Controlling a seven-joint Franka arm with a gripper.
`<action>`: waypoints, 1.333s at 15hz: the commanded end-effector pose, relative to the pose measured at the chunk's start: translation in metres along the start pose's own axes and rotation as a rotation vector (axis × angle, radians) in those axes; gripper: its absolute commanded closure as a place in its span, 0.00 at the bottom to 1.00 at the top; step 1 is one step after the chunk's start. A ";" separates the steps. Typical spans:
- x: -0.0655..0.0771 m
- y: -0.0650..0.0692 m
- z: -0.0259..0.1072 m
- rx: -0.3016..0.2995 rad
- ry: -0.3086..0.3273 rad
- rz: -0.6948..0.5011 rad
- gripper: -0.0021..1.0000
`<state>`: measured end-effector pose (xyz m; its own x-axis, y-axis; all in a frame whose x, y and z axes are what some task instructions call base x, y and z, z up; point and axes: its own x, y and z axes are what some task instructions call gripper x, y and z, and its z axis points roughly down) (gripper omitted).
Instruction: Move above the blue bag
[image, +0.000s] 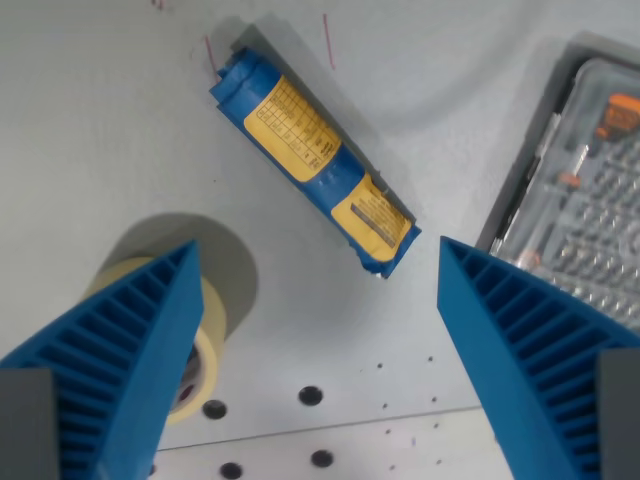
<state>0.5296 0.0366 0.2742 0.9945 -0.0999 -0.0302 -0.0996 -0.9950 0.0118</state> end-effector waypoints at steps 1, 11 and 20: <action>-0.004 0.001 0.010 -0.002 0.067 -0.213 0.00; -0.007 0.000 0.050 -0.035 0.070 -0.452 0.00; -0.008 -0.002 0.085 -0.045 0.065 -0.618 0.00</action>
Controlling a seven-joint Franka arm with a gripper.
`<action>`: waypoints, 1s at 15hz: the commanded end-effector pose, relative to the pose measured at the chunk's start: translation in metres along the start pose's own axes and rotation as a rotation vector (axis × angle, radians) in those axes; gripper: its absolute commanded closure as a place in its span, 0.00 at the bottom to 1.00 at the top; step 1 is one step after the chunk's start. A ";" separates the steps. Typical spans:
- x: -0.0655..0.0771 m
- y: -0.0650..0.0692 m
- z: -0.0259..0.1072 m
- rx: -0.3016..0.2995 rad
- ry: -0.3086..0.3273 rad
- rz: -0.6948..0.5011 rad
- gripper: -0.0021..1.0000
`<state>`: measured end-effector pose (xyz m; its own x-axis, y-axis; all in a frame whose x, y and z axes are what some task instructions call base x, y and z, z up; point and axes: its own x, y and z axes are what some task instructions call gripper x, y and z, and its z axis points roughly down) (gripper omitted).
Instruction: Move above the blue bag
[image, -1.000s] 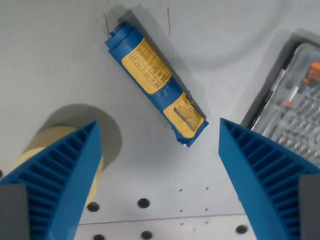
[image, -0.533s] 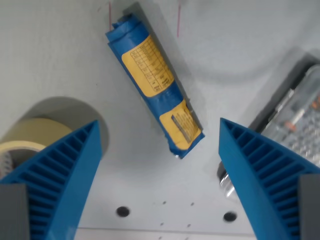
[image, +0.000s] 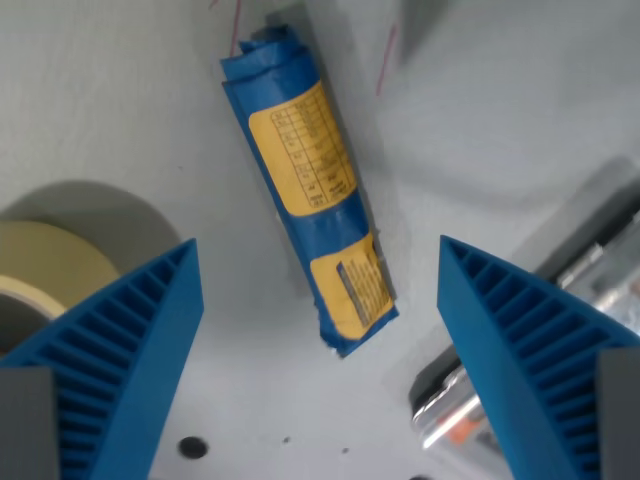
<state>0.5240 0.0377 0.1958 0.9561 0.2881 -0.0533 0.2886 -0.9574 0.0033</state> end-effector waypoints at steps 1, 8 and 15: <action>-0.004 -0.002 0.010 -0.055 0.075 -0.236 0.00; -0.006 -0.004 0.028 -0.068 0.080 -0.260 0.00; -0.006 -0.006 0.036 -0.068 0.076 -0.234 0.00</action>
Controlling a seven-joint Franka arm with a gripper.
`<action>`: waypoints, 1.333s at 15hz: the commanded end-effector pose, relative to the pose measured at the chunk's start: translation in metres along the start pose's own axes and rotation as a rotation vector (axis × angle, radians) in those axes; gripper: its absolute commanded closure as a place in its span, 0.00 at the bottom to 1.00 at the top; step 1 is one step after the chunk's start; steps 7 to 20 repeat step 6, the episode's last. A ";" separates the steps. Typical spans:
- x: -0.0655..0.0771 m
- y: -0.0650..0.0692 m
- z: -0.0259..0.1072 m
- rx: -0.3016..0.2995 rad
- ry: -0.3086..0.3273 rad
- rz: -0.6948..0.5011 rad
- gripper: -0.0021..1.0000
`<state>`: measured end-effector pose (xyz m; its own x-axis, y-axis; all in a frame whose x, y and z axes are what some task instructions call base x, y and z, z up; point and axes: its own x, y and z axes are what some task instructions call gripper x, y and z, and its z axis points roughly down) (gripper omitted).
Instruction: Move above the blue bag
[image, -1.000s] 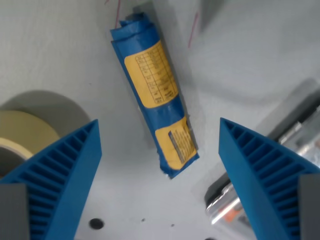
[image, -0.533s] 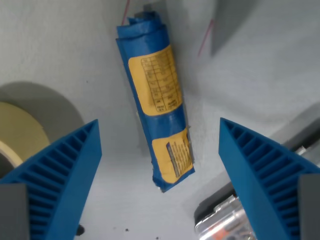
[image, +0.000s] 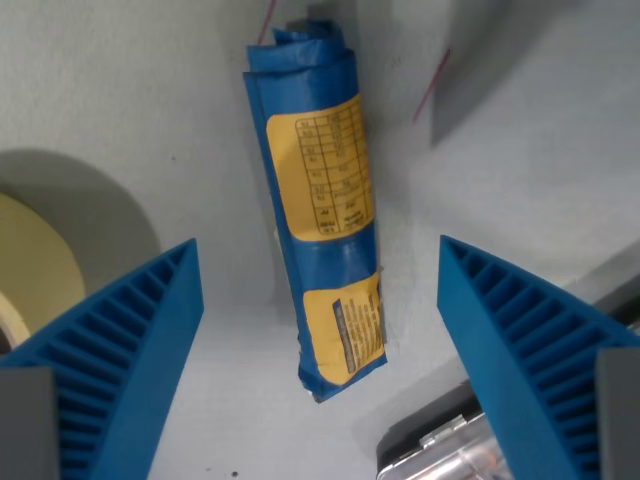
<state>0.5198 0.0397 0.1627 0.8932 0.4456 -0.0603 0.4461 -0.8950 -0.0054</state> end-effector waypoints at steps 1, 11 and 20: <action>-0.004 -0.003 0.004 -0.073 0.078 -0.059 0.00; -0.004 -0.003 0.005 -0.072 0.079 -0.040 0.00; -0.004 -0.003 0.005 -0.072 0.079 -0.040 0.00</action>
